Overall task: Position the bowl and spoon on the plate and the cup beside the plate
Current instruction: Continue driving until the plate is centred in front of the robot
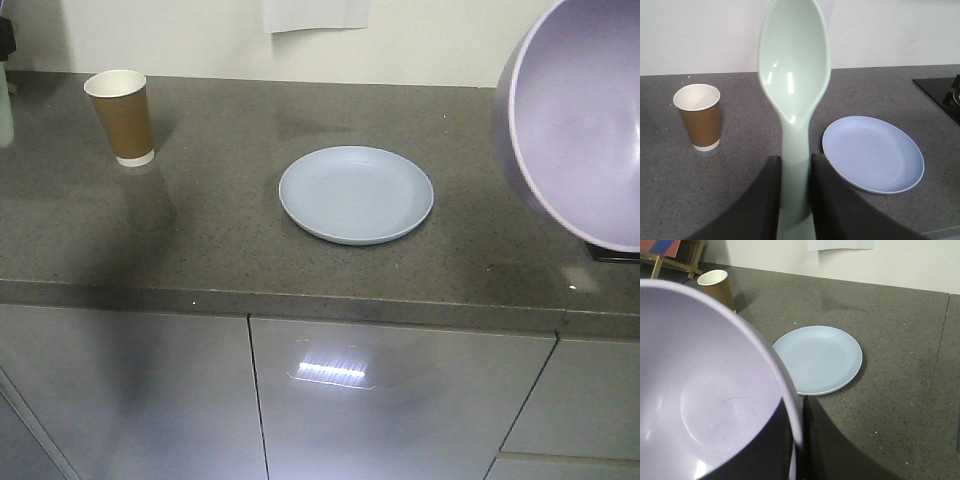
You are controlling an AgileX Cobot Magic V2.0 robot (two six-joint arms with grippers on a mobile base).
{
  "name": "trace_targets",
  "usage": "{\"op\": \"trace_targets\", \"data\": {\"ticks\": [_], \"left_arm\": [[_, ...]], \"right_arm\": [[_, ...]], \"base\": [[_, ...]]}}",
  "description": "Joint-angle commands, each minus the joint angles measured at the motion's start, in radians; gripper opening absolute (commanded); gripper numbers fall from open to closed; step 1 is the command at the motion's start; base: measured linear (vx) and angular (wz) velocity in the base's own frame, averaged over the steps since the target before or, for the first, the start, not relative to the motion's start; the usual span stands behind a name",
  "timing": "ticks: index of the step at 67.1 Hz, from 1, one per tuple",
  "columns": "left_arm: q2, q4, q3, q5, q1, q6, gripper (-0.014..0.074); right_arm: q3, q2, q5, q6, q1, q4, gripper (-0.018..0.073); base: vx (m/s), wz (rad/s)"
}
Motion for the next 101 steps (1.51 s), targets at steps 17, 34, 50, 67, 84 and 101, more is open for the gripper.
{"op": "trace_targets", "data": {"ticks": [17,34,50,67,84,101], "left_arm": [[-0.015,-0.015,-0.025,-0.071,-0.009,-0.004,-0.0006],[-0.015,-0.015,-0.025,-0.071,-0.009,-0.004,-0.0006],[-0.015,-0.015,-0.025,-0.071,-0.009,-0.004,-0.0006],[-0.015,-0.015,-0.025,-0.071,-0.009,-0.004,-0.0006],[-0.015,-0.015,-0.025,-0.071,-0.009,-0.004,-0.0006],[-0.015,-0.015,-0.025,-0.071,-0.009,-0.004,-0.0006]], "right_arm": [[-0.032,-0.005,-0.05,-0.006,-0.003,0.044,-0.0006],[-0.032,-0.005,-0.05,-0.006,-0.003,0.044,-0.0006],[-0.032,-0.005,-0.05,-0.006,-0.003,0.044,-0.0006],[-0.032,-0.005,-0.05,-0.006,-0.003,0.044,-0.0006],[-0.032,-0.005,-0.05,-0.006,-0.003,0.044,-0.0006],[-0.032,-0.005,-0.05,-0.006,-0.003,0.044,-0.0006]], "base": [[0.06,-0.03],[0.06,-0.02],[0.07,-0.03],[0.07,-0.02],[0.07,-0.03],[0.07,-0.02]]}}
